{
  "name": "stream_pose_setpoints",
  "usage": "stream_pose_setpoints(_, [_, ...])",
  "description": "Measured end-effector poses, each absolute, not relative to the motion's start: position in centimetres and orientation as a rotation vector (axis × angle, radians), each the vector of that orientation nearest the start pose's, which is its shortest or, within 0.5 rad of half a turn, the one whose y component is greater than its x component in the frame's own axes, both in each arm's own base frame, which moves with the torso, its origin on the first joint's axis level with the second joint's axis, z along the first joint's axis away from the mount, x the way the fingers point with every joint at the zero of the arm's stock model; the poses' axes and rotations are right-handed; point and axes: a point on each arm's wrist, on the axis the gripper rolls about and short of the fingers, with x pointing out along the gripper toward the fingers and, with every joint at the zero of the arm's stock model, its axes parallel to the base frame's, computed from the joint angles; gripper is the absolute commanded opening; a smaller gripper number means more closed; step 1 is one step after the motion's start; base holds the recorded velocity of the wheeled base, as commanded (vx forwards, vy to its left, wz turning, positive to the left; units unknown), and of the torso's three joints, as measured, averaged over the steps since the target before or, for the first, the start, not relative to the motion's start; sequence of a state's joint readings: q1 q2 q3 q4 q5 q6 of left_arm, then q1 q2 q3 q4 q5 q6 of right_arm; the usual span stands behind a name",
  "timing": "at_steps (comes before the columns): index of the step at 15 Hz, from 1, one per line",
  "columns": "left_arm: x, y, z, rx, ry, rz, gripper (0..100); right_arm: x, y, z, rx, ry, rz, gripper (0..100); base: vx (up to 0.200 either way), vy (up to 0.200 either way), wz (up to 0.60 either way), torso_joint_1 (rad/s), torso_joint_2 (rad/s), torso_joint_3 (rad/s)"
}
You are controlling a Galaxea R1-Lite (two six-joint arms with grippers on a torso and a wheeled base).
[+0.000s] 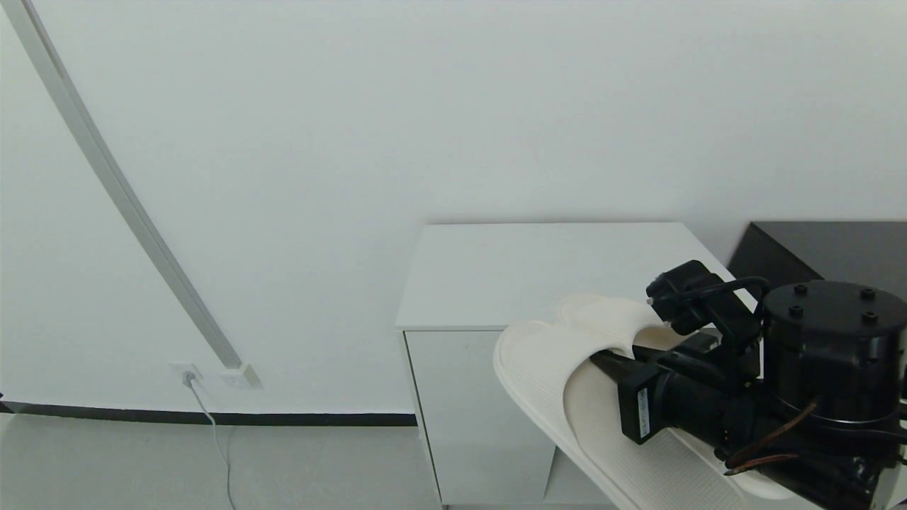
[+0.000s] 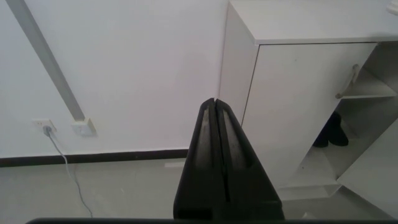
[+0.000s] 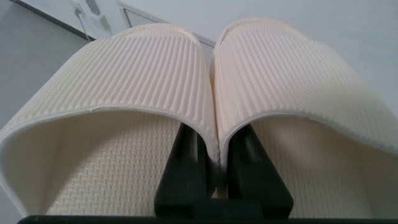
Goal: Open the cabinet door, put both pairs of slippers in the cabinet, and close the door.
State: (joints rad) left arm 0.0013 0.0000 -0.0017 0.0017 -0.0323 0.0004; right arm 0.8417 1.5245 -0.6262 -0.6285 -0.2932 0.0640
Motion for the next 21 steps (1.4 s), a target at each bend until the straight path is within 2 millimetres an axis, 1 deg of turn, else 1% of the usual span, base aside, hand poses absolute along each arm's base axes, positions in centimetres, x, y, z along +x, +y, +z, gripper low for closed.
stream_pose_setpoints(9, [-2.29, -0.08, 7.58, 0.0, 0.0, -0.031, 0, 17.15, 18.36, 18.09, -0.087, 0.254, 0.559, 0, 0.0, -0.2, 0.0, 0.003, 0.0, 0.001])
stream_pose_setpoints(15, [-2.3, -0.07, 7.58, 0.0, 0.0, -0.031, 0, 17.02, 18.29, 18.14, -0.081, 0.215, 0.58, 0, 0.0, -0.2, 0.0, 0.005, 0.0, 0.002])
stream_pose_setpoints(21, [-2.29, -0.07, 7.57, 0.0, 0.0, -0.031, 0, 16.95, 18.32, 18.06, -0.083, 0.216, 0.586, 0, 0.0, 0.0, 0.0, 0.0, 0.0, 0.0])
